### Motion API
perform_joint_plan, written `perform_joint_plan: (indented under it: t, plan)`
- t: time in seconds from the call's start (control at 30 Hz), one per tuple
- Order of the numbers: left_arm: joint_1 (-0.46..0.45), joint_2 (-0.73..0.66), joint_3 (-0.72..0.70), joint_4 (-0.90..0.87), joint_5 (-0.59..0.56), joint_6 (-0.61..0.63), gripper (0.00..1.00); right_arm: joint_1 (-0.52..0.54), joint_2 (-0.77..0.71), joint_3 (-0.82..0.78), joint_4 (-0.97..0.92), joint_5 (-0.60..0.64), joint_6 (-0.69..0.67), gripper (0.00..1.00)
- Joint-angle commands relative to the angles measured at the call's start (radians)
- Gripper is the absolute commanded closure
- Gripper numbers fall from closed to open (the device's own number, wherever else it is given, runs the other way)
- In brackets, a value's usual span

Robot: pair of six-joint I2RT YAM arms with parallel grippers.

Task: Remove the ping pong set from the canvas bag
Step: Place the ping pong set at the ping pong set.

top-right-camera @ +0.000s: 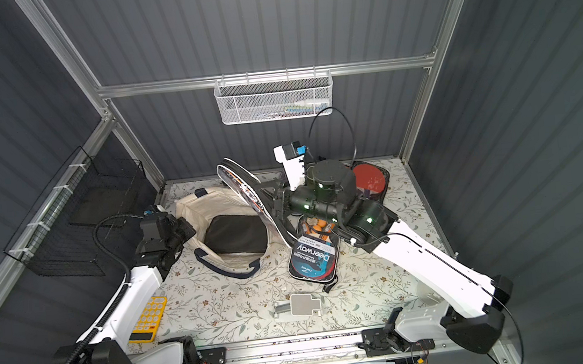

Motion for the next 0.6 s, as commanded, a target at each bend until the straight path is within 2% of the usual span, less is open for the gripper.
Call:
perform_joint_plan:
  t: [0.0,0.33,0.57]
  plan:
    - [0.012,0.016,0.021,0.003,-0.010,-0.002,1.00,-0.007,-0.079,-0.071,0.101,0.095,0.037,1.00]
    - [0.012,0.020,0.023,-0.001,-0.009,0.003,1.00,-0.079,-0.278,-0.383,0.188,0.233,0.162,1.00]
    - [0.012,0.016,0.023,-0.008,-0.010,0.009,1.00,-0.219,-0.350,-0.627,0.346,0.187,0.346,1.00]
